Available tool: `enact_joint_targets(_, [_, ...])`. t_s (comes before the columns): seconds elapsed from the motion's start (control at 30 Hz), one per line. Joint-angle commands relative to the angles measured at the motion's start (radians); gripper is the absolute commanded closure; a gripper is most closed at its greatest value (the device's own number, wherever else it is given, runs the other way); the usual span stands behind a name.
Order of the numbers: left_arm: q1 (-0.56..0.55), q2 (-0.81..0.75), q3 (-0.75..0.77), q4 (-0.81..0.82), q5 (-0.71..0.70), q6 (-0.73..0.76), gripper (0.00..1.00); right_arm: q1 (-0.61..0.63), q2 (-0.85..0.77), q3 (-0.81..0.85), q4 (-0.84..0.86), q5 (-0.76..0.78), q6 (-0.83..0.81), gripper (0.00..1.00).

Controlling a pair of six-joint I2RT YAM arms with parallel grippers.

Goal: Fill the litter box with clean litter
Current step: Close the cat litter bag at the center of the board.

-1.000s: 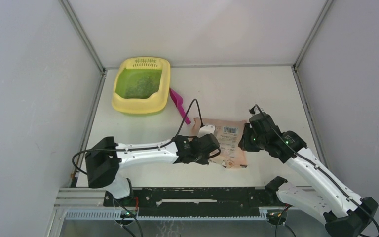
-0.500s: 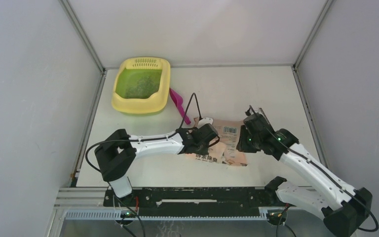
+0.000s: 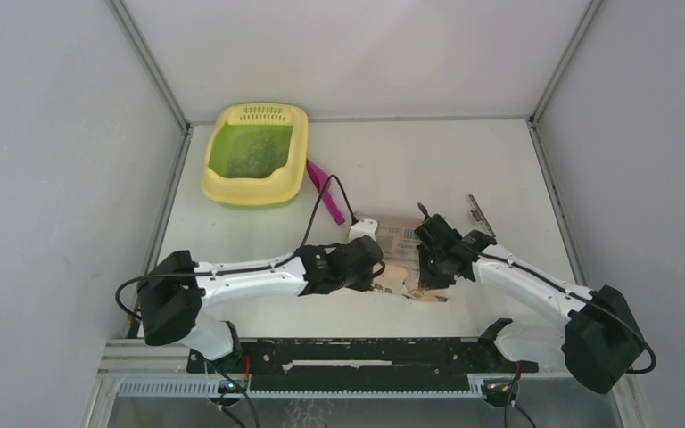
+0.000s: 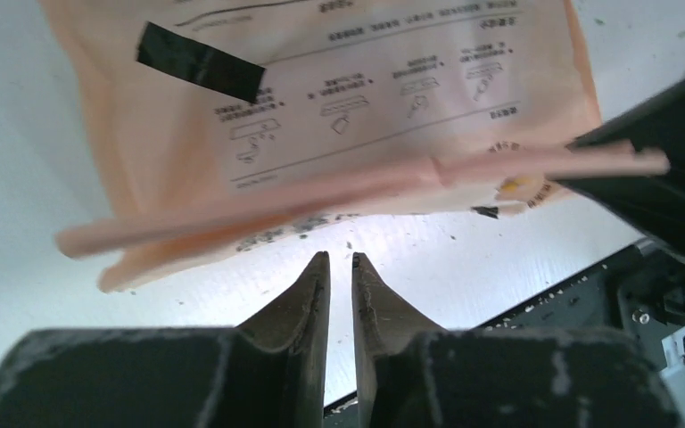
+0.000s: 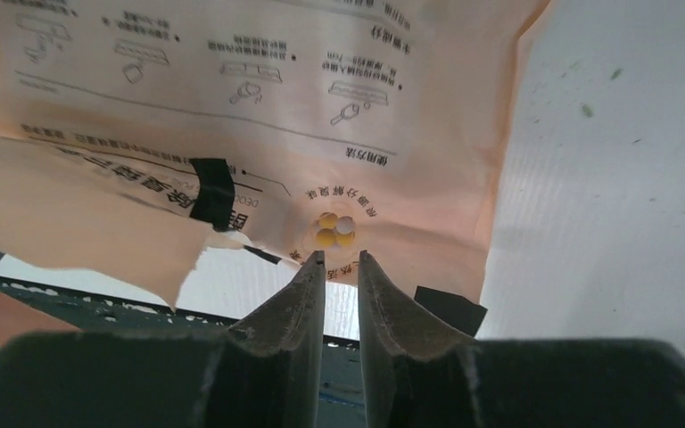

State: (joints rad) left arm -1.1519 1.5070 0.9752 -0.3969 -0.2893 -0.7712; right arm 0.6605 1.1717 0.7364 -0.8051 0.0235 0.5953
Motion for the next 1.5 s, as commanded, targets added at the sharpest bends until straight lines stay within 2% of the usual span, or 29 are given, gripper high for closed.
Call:
enact_joint_targets(0.0, [-0.036, 0.023, -0.028, 0.052, -0.019, -0.054, 0.82, 0.024, 0.031, -0.041, 0.092, -0.065, 0.033, 0.74])
enact_joint_targets(0.27, [-0.053, 0.025, -0.032, 0.06, -0.02, -0.062, 0.82, 0.046, 0.121, -0.056, 0.164, -0.085, 0.047, 0.75])
enact_joint_targets(0.6, [-0.053, 0.007, -0.051, 0.055, -0.026, -0.068, 0.82, 0.037, 0.131, -0.034, 0.167, -0.037, 0.052, 0.78])
enact_joint_targets(0.77, [-0.053, -0.002, -0.05, 0.052, -0.03, -0.069, 0.81, 0.064, 0.212, -0.039, 0.188, -0.024, 0.054, 0.86])
enact_joint_targets(0.9, [-0.053, 0.004, -0.038, 0.051, -0.032, -0.068, 0.81, 0.078, 0.27, -0.054, 0.208, -0.026, 0.061, 1.0])
enact_joint_targets(0.97, [-0.052, 0.01, -0.029, 0.05, -0.033, -0.067, 0.82, 0.081, 0.269, -0.062, 0.201, -0.024, 0.066, 1.0])
enact_joint_targets(1.03, [-0.052, 0.017, -0.019, 0.05, -0.034, -0.061, 0.81, 0.079, 0.226, -0.067, 0.182, 0.012, 0.071, 0.96])
enact_joint_targets(1.1, [-0.052, 0.03, -0.004, 0.046, -0.036, -0.055, 0.81, 0.074, 0.158, -0.058, 0.148, 0.038, 0.071, 0.91])
enact_joint_targets(1.2, [-0.049, 0.059, 0.017, 0.044, -0.033, -0.045, 0.82, 0.067, 0.021, -0.01, 0.062, 0.112, 0.064, 0.79])
enact_joint_targets(1.3, [-0.04, 0.091, 0.038, 0.053, -0.023, -0.038, 0.82, 0.071, -0.097, 0.046, -0.015, 0.158, 0.044, 0.74])
enact_joint_targets(1.47, [-0.006, 0.155, 0.061, 0.076, -0.005, -0.017, 0.82, 0.101, -0.18, 0.065, -0.073, 0.111, 0.061, 0.78])
